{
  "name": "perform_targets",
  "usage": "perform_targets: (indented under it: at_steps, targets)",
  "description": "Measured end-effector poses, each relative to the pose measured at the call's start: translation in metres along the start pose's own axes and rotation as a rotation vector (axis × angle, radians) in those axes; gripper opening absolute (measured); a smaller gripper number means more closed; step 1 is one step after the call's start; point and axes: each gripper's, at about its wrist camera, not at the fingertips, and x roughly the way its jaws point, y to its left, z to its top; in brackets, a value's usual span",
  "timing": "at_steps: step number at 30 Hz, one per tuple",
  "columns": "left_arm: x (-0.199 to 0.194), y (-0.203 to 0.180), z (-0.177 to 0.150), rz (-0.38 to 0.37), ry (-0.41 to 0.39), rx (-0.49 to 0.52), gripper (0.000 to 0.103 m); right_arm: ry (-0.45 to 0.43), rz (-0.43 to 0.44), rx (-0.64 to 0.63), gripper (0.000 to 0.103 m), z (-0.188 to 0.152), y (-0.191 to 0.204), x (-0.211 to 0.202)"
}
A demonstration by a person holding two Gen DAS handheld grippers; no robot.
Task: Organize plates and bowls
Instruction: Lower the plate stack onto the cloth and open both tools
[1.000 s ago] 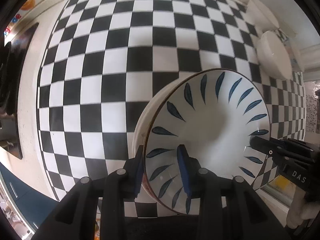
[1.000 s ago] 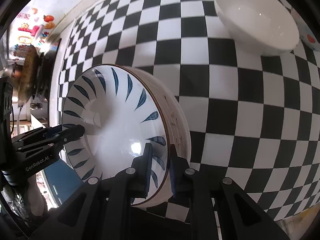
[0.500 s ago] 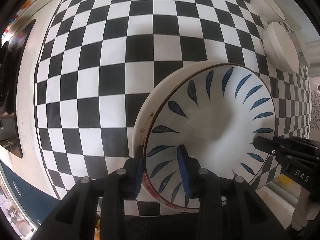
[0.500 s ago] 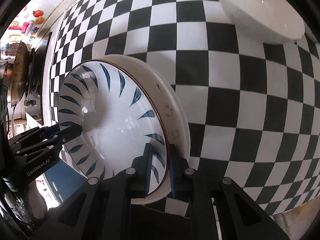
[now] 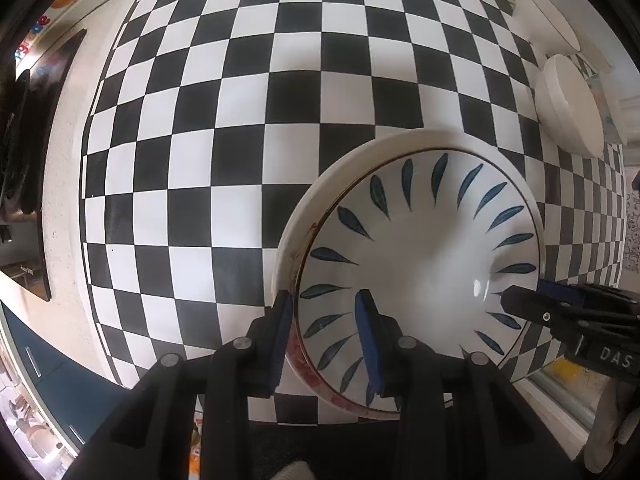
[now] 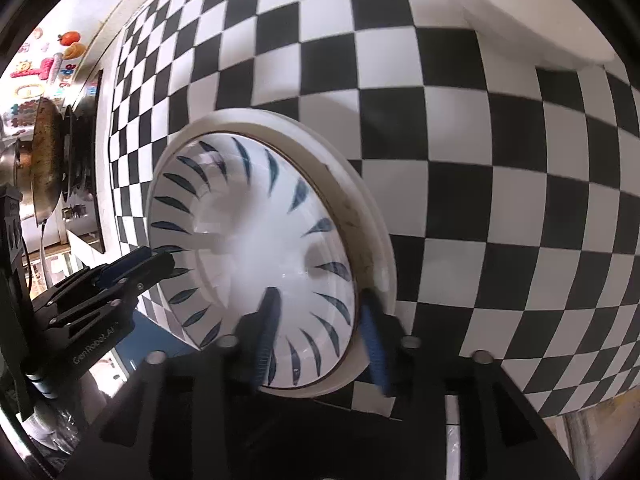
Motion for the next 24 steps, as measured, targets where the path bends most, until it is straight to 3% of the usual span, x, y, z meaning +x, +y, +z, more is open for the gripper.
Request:
perform_targets:
  at_steps: [4, 6, 8, 10, 11, 19, 24]
  targets:
    - [-0.006, -0.004, 0.001, 0.015, -0.012, 0.008, 0.034, -0.028, -0.031, -0.033, 0.07, -0.001, 0.017, -0.01]
    - [-0.013, -0.008, 0.0, 0.015, -0.034, 0.008, 0.04, -0.046, -0.068, -0.051, 0.088, -0.004, 0.024, -0.015]
    - [-0.018, -0.011, -0.001, 0.015, -0.046, 0.002, 0.046, -0.073, -0.116, -0.068, 0.09, -0.008, 0.029, -0.019]
    - [-0.023, -0.012, -0.001, 0.012, -0.06, 0.0, 0.084, -0.098, -0.156, -0.068, 0.09, -0.012, 0.032, -0.024]
    - [-0.027, -0.012, -0.001, 0.016, -0.073, -0.004, 0.087, -0.11, -0.165, -0.067, 0.09, -0.014, 0.031, -0.027]
    - [-0.073, -0.006, -0.012, -0.01, -0.133, 0.0, 0.087, -0.186, -0.226, -0.077, 0.09, -0.042, 0.042, -0.066]
    - [-0.125, -0.017, -0.04, 0.021, -0.224, 0.019, 0.086, -0.278, -0.232, -0.101, 0.09, -0.076, 0.065, -0.114]
